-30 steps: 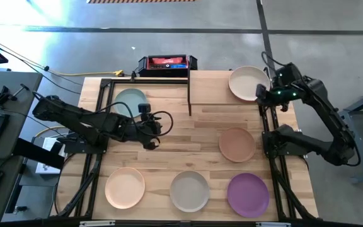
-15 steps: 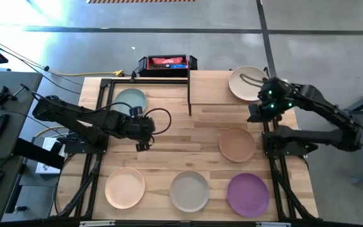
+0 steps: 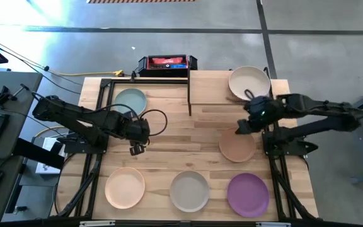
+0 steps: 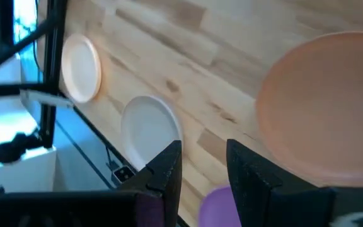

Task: Place and stack plates onto a shelf
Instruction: Stack the purple plate on top of the white plate on the shelf

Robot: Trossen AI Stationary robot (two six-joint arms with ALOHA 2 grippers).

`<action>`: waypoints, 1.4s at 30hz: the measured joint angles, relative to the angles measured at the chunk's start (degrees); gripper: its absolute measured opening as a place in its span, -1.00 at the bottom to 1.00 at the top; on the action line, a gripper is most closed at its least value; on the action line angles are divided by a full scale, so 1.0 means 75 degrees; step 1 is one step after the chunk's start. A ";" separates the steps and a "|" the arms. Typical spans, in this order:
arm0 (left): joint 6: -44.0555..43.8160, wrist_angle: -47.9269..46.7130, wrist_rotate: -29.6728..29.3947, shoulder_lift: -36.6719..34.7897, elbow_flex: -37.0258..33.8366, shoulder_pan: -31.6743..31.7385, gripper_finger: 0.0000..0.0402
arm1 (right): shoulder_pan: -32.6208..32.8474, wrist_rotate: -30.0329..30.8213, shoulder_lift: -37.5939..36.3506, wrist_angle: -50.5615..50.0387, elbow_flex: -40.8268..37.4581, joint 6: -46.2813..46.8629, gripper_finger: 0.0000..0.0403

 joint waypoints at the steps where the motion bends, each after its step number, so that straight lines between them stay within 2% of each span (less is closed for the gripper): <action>1: -0.0052 -0.0063 0.0040 0.0000 0.0000 -0.0031 -0.28 | 0.0209 0.0047 0.0151 0.0153 0.0000 0.0000 -0.49; 8: -0.0090 -0.0141 0.0118 0.0000 0.0000 -0.0430 -0.28 | 0.1524 0.0032 0.1269 0.1066 0.0000 -0.0029 -0.49; 17: -0.0262 -0.0141 0.0117 0.0000 0.0000 -0.1019 -0.28 | 0.2933 -0.0006 0.2520 0.1176 0.0000 0.0115 -0.49; 28: -0.0334 -0.0082 0.0062 0.0000 0.0000 -0.1310 -0.28 | 0.3968 -0.0010 0.3681 0.1348 0.0000 0.0095 -0.49; 36: -0.0963 -0.0072 0.0068 0.0000 0.0000 -0.1316 -0.28 | 0.4165 0.0020 0.4282 0.1538 0.0000 -0.1367 -0.49; 42: -0.1761 0.0112 0.0071 0.0000 0.0000 -0.1316 -0.28 | 0.4173 -0.0039 0.4569 0.1732 0.0000 -0.2961 -0.49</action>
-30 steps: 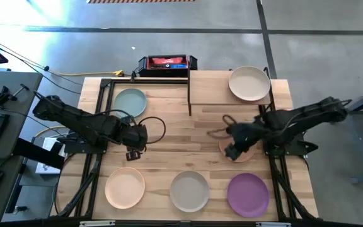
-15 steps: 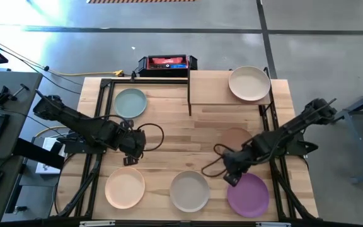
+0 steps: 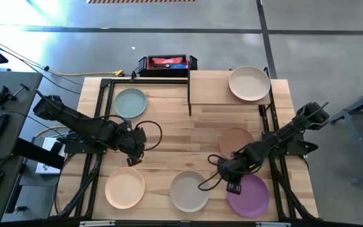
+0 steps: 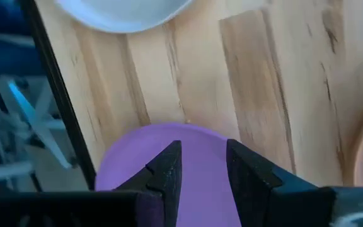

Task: Place and stack plates onto a shelf
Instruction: Stack the purple plate on top of the white plate on the shelf

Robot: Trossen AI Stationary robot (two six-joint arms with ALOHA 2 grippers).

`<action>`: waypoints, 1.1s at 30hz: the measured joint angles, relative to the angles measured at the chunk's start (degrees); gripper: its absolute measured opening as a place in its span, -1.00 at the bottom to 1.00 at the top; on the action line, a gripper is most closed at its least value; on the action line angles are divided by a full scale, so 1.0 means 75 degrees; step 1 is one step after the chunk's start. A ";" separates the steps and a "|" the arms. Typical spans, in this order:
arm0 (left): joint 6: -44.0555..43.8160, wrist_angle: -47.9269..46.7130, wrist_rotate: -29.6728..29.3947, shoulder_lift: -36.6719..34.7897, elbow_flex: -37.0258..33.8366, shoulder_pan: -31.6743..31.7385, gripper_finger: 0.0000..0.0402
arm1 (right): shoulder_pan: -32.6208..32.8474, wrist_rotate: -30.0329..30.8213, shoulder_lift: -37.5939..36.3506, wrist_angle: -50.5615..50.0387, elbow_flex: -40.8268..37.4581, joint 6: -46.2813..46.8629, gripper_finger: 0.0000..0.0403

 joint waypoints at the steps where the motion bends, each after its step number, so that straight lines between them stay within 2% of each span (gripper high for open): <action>1: -0.0090 0.0020 0.0000 0.0000 0.0000 0.0000 -0.28 | 0.0000 -0.0002 0.0059 0.0058 0.0000 -0.0273 -0.49; 5: -0.0433 0.0211 0.0003 0.0000 0.0000 0.0000 -0.28 | 0.0000 -0.0040 0.0324 0.0259 0.0000 -0.1317 -0.49; 11: -0.0969 0.0339 0.0003 0.0002 0.0000 0.0000 -0.28 | 0.0099 -0.0516 0.0884 0.0260 0.0000 -0.2548 -0.49; 15: -0.1129 0.0339 -0.0011 0.0032 0.0000 0.0000 -0.28 | 0.0317 -0.0394 0.1222 0.0225 0.0000 -0.3262 -0.49; 21: -0.1180 0.0373 -0.0038 0.0114 0.0001 0.0006 -0.28 | 0.0491 0.0422 0.1330 -0.0035 0.0000 -0.3451 -0.49; 33: -0.1459 0.0567 -0.0075 0.0386 -0.0005 0.0006 -0.28 | 0.0498 0.0468 0.1327 -0.0090 -0.0303 -0.4040 -0.49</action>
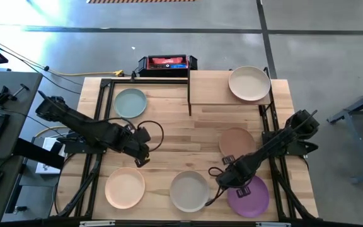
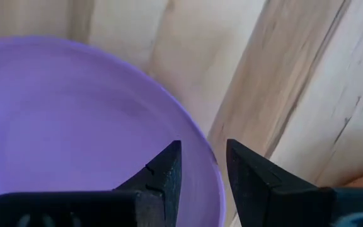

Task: Place and stack plates onto a shelf
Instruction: Stack the purple plate on top of the white plate on the shelf

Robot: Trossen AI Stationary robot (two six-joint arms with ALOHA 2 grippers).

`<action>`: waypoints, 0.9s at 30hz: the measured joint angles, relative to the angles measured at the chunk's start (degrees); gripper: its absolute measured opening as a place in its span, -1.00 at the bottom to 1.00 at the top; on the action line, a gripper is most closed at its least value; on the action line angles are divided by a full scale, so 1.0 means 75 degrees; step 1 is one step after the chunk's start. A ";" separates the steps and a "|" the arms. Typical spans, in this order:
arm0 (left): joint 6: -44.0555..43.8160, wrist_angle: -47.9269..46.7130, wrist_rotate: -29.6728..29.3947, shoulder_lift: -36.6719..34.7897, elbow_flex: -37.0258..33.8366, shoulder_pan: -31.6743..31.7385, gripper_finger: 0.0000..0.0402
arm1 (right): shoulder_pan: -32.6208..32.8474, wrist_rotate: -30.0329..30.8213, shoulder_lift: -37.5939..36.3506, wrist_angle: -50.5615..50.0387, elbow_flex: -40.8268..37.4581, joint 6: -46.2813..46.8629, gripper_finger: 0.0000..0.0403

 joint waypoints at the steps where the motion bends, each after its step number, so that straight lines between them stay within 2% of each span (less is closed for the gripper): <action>1: 0.0000 0.0012 0.0002 0.0019 0.0002 0.0000 -0.28 | 0.0000 0.0030 0.0000 0.0026 -0.0055 0.0010 -0.49; 9: 0.0019 0.0160 0.0063 0.0214 -0.0004 0.0000 -0.28 | -0.0005 0.0307 0.0023 0.0070 -0.0116 -0.0116 -0.49; 21: 0.0009 0.0196 0.0134 0.0348 0.0008 -0.0003 -0.28 | -0.0003 0.0154 0.0044 0.0398 -0.0455 0.0194 -0.50; 24: 0.0009 0.0189 0.0136 0.0348 0.0008 -0.0003 -0.28 | -0.0006 0.0065 0.0044 0.0405 -0.0455 0.0196 -0.60; 27: 0.0008 0.0189 0.0136 0.0348 0.0008 -0.0003 -0.28 | -0.0006 -0.0007 0.0041 0.0396 -0.0455 0.0193 -0.82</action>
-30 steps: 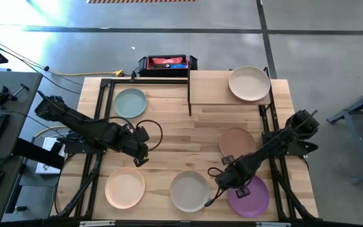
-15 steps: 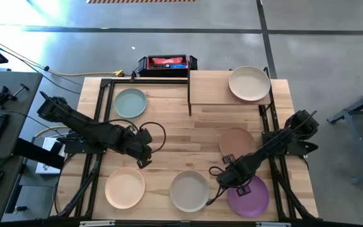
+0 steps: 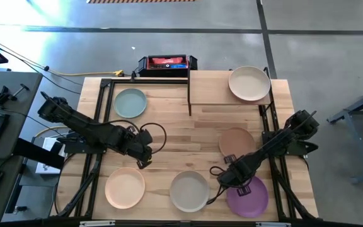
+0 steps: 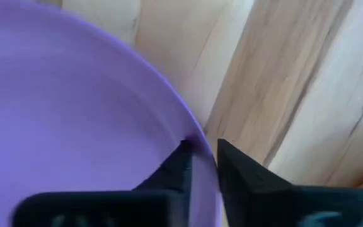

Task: Place and stack plates onto a shelf
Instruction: Stack the purple plate on top of the white plate on the shelf

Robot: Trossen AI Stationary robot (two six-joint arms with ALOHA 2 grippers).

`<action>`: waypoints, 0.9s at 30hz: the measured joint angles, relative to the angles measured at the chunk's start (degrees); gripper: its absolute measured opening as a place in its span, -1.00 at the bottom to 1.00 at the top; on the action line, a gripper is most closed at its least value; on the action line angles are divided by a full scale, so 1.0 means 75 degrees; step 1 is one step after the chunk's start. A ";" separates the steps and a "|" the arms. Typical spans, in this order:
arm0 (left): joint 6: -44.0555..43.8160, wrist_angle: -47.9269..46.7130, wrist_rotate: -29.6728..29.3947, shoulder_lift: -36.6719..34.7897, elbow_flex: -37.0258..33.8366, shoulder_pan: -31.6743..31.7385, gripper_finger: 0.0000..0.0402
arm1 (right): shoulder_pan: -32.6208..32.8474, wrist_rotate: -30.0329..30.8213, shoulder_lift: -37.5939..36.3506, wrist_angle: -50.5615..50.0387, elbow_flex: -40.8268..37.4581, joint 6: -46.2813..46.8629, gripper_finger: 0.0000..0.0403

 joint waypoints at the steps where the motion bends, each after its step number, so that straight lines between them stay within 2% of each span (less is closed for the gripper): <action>1: 0.0001 0.0000 0.0003 0.0000 0.0000 0.0000 -0.28 | 0.0000 -0.0075 0.0000 0.0000 0.0000 -0.0009 -0.90; 3: 0.0001 0.0000 0.0003 0.0000 0.0000 0.0000 -0.28 | 0.0001 -0.0127 -0.0006 0.0021 0.0000 0.0000 -0.96; 7: -0.0001 0.0000 0.0003 0.0000 0.0000 0.0000 -0.28 | 0.0003 -0.0190 -0.0006 0.0010 0.0000 0.0058 -0.95; 17: -0.0005 0.0003 0.0009 0.0000 0.0000 0.0000 -0.28 | -0.0055 -0.0993 -0.0061 -0.0163 0.0000 0.0467 -1.00; 23: -0.0005 0.0003 0.0009 0.0000 0.0000 0.0000 -0.28 | -0.0152 -0.1052 -0.0646 -0.0188 0.0000 0.1119 -1.00; 27: -0.0005 0.0006 0.0008 0.0000 0.0000 0.0001 -0.28 | -0.0311 -0.0731 -0.1213 -0.0389 0.0000 0.1493 -1.00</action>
